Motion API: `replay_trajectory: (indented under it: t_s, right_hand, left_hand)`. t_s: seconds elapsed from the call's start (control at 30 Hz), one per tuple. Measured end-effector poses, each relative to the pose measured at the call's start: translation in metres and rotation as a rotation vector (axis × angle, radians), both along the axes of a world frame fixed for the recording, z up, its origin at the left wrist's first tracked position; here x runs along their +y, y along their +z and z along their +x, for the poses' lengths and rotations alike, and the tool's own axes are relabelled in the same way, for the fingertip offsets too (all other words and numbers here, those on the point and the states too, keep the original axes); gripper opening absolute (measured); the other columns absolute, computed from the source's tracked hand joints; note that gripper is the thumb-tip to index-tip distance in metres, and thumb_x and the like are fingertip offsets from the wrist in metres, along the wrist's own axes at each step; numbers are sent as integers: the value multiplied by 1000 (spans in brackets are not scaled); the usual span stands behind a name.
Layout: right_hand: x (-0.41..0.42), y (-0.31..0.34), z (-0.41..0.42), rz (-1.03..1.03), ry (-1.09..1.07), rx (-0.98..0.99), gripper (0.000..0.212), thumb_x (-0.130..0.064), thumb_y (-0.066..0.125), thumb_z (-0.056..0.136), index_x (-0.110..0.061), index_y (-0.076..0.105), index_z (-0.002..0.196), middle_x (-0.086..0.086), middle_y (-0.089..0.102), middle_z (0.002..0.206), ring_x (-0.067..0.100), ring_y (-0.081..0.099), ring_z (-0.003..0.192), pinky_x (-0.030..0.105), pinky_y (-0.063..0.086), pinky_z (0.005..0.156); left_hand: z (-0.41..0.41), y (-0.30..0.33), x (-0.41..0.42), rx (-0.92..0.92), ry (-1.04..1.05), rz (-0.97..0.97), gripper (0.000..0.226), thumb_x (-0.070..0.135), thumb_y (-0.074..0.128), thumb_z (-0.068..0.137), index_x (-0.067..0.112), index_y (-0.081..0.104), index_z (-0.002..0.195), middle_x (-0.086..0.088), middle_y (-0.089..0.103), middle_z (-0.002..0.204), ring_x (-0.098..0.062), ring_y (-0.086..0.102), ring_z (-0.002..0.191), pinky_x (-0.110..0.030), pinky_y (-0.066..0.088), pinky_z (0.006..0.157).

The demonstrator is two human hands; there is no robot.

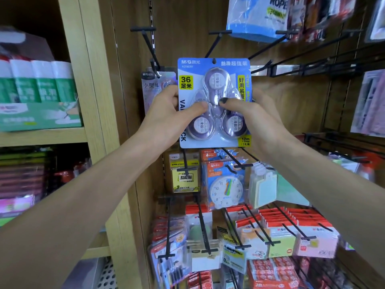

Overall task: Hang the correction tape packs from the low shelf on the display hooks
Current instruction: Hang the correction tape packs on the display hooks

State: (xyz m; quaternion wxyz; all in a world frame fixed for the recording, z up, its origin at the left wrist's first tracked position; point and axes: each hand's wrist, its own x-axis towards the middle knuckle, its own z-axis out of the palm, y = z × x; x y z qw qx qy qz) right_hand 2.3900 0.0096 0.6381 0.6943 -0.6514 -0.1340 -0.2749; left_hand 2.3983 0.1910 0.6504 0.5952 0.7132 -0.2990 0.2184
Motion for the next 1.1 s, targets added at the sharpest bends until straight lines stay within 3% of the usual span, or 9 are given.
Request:
replay_trajectory:
  t_s: [0.13,0.23,0.43,0.57,0.67,0.77,0.83,0.97,1.1]
  right_hand:
    - [-3,4,7,12,16,64,38,-17,80,79,-11,71,116,9,81,99,27,80,92,51,64,87]
    - [-8,3,24,-198,70,169,20,-33,74,90,-23,73,108,-7,82,98,2,74,74,18,60,66]
    - [-7,-4,36,-342,-156,249,48,-55,70,88,-29,60,128,-9,72,115,12,69,103,33,55,86]
    - [-3,7,48,-379,-220,289,46,-51,67,92,-18,49,118,-11,60,94,1,57,80,23,45,63]
    - [-2,7,50,-385,-248,300,54,-54,69,90,-15,51,122,-8,63,95,2,57,76,25,44,59]
    - [-4,5,48,-418,-266,322,41,-54,63,95,-15,53,105,-5,55,81,5,51,67,23,43,58]
    - [-5,2,45,-418,-283,337,44,-52,63,96,-14,45,110,-6,49,82,4,48,68,24,38,55]
    - [-10,-14,37,-531,-415,267,62,-44,71,90,-6,39,127,4,47,112,24,55,98,30,41,77]
    - [-11,-32,20,-581,-551,113,62,-40,74,86,-6,42,127,3,37,115,35,55,112,44,49,96]
  left_hand:
    - [5,-1,0,14,44,16,24,20,75,93,18,67,116,7,79,102,-3,76,89,-23,62,80]
    - [18,-1,-2,44,112,27,27,24,76,93,17,64,116,8,78,103,-3,75,90,-26,61,83]
    - [53,-9,-8,52,284,114,36,37,75,91,18,59,118,11,70,95,-16,71,99,-39,59,89]
    - [68,-11,-16,54,344,159,35,37,69,95,17,56,122,5,70,104,-19,68,103,-33,57,83]
    - [68,-9,-20,55,378,199,39,37,65,98,16,53,129,5,67,114,-14,64,102,-19,46,66]
    - [66,-13,-17,48,408,237,35,33,65,99,11,52,123,7,63,92,-10,61,81,-9,39,52]
    - [63,-19,-13,65,436,269,33,30,67,98,9,50,118,3,63,83,-9,58,74,-16,38,50]
    - [49,-33,-3,129,418,224,40,27,67,97,11,49,129,0,68,103,-16,63,92,-24,45,66]
    - [28,-47,8,123,417,136,34,22,68,95,16,52,125,2,67,103,-10,64,86,-15,45,65]
